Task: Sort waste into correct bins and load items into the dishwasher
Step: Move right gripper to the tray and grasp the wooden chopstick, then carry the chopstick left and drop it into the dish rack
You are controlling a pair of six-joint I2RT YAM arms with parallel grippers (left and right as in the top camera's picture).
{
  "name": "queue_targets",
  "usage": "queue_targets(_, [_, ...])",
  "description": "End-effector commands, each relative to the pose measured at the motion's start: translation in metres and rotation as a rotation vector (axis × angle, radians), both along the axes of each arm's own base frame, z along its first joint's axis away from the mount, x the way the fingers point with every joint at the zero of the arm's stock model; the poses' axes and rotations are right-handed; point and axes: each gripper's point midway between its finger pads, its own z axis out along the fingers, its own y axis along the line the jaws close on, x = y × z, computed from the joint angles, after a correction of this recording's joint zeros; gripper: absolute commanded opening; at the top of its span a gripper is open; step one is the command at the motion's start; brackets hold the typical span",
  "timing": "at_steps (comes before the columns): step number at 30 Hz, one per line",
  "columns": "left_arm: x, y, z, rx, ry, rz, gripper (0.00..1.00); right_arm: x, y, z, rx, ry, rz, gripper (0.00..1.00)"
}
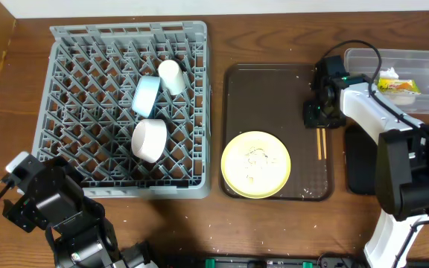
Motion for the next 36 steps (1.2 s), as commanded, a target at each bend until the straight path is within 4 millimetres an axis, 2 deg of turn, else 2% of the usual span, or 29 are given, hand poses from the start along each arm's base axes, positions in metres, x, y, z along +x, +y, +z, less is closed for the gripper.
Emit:
queue_targets(1, [-0.003,0.001,0.010,0.018,-0.011,0.012,0.94,-0.005,-0.001,-0.008,-0.024,0.025,0.012,0.40])
queue_targets(5, [-0.003,0.001,0.010,0.018,-0.011,0.012,0.94,-0.009,0.001,-0.011,-0.025,0.033,0.018,0.35])
queue_targets(9, [-0.003,0.001,0.010,0.018,-0.011,0.012,0.94,-0.014,0.013,-0.015,-0.027,0.041,0.040,0.19])
queue_targets(13, [-0.003,0.001,0.010,0.018,-0.011,0.012,0.94,-0.017,0.022,-0.021,-0.037,0.049,0.048,0.12])
queue_targets(16, [-0.003,0.001,0.010,0.018,-0.011,0.012,0.94,-0.019,0.025,-0.023,-0.072,0.046,0.024,0.01])
queue_targets(22, [-0.003,0.001,0.010,0.018,-0.011,0.012,0.94,-0.017,0.039,-0.010,-0.079,0.040,0.006,0.01])
queue_targets(27, [-0.003,0.001,0.010,0.018,-0.011,0.012,0.94,-0.002,0.045,0.029,-0.074,0.031,-0.005,0.01])
queue_targets(28, [-0.003,0.001,0.010,0.018,-0.011,0.012,0.94,0.008,0.053,0.055,-0.045,0.015,-0.004,0.01])
queue_targets(29, [-0.003,0.001,0.010,0.018,-0.011,0.012,0.94,0.012,0.060,0.067,-0.013,0.008,0.003,0.01])
queue_targets(34, [-0.003,0.001,0.010,0.018,-0.011,0.012,0.94,0.023,0.142,0.144,0.382,-0.041,0.136,0.01])
queue_targets(36, [-0.003,0.001,0.010,0.018,-0.011,0.012,0.94,0.025,0.170,0.164,0.499,-0.070,0.169,0.01])
